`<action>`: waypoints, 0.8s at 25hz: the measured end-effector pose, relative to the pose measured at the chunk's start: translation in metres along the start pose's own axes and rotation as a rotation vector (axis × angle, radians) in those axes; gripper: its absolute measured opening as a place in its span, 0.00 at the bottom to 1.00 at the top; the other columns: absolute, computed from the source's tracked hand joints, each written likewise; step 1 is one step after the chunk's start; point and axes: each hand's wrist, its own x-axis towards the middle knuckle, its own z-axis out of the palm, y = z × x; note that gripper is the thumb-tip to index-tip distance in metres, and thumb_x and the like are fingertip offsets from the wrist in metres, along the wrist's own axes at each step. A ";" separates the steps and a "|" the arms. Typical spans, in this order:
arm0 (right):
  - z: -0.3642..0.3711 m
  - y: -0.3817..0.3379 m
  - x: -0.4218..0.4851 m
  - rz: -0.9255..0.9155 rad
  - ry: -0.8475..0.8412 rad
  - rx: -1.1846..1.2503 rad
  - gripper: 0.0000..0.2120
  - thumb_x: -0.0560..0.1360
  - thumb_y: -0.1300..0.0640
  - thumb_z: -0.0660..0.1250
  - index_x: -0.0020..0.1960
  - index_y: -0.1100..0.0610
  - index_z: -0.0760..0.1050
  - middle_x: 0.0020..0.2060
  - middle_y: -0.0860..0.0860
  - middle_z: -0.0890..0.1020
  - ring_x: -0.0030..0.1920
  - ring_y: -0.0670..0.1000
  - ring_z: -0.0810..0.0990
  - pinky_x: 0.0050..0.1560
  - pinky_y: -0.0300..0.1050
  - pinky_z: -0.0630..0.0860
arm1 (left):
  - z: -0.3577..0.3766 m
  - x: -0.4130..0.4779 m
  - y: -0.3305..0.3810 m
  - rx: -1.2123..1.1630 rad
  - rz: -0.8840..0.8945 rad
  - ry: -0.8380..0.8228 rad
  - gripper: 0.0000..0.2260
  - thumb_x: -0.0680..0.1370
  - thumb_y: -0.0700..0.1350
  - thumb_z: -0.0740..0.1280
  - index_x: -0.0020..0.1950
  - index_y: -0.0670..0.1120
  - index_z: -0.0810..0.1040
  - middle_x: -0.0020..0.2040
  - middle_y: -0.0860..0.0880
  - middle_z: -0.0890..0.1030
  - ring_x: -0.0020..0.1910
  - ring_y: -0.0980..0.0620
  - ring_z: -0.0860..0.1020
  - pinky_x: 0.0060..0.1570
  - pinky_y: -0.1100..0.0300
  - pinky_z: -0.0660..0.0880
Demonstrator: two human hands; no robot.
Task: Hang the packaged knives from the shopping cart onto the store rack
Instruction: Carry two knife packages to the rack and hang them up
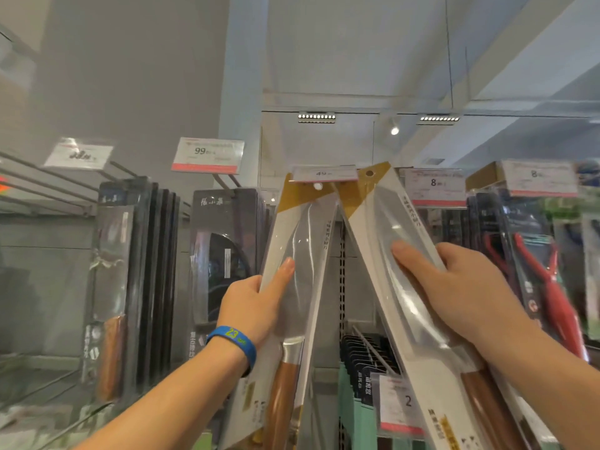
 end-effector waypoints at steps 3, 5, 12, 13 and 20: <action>0.004 -0.005 -0.005 -0.037 0.022 0.025 0.30 0.66 0.23 0.59 0.35 0.50 0.78 0.31 0.33 0.81 0.32 0.35 0.79 0.28 0.40 0.68 | 0.007 0.003 -0.003 -0.044 -0.019 -0.023 0.30 0.66 0.73 0.65 0.30 0.46 0.64 0.26 0.49 0.66 0.25 0.53 0.64 0.27 0.62 0.62; 0.003 -0.008 -0.001 -0.050 0.065 0.104 0.28 0.69 0.25 0.61 0.39 0.49 0.79 0.33 0.33 0.82 0.33 0.37 0.80 0.27 0.36 0.70 | 0.011 0.006 -0.005 -0.056 -0.033 -0.026 0.30 0.68 0.71 0.67 0.31 0.46 0.65 0.27 0.49 0.66 0.27 0.52 0.65 0.30 0.60 0.63; -0.006 -0.013 0.027 -0.061 0.091 0.136 0.24 0.73 0.28 0.63 0.43 0.48 0.81 0.32 0.38 0.83 0.35 0.35 0.80 0.33 0.41 0.73 | 0.019 0.012 -0.008 -0.049 -0.076 -0.050 0.35 0.68 0.72 0.67 0.34 0.37 0.76 0.30 0.40 0.78 0.31 0.50 0.75 0.32 0.58 0.71; -0.006 -0.012 0.028 -0.065 0.080 0.131 0.24 0.73 0.28 0.63 0.43 0.48 0.82 0.32 0.38 0.83 0.35 0.35 0.81 0.33 0.41 0.73 | 0.021 0.013 -0.007 -0.041 -0.085 -0.046 0.35 0.68 0.72 0.67 0.34 0.36 0.75 0.30 0.39 0.76 0.31 0.49 0.74 0.33 0.57 0.70; 0.000 -0.013 0.028 -0.087 0.036 0.146 0.24 0.74 0.29 0.64 0.37 0.49 0.79 0.29 0.36 0.81 0.30 0.38 0.80 0.32 0.41 0.71 | 0.020 0.014 -0.011 0.043 -0.011 0.015 0.29 0.70 0.71 0.67 0.28 0.46 0.65 0.24 0.52 0.67 0.26 0.52 0.66 0.29 0.59 0.63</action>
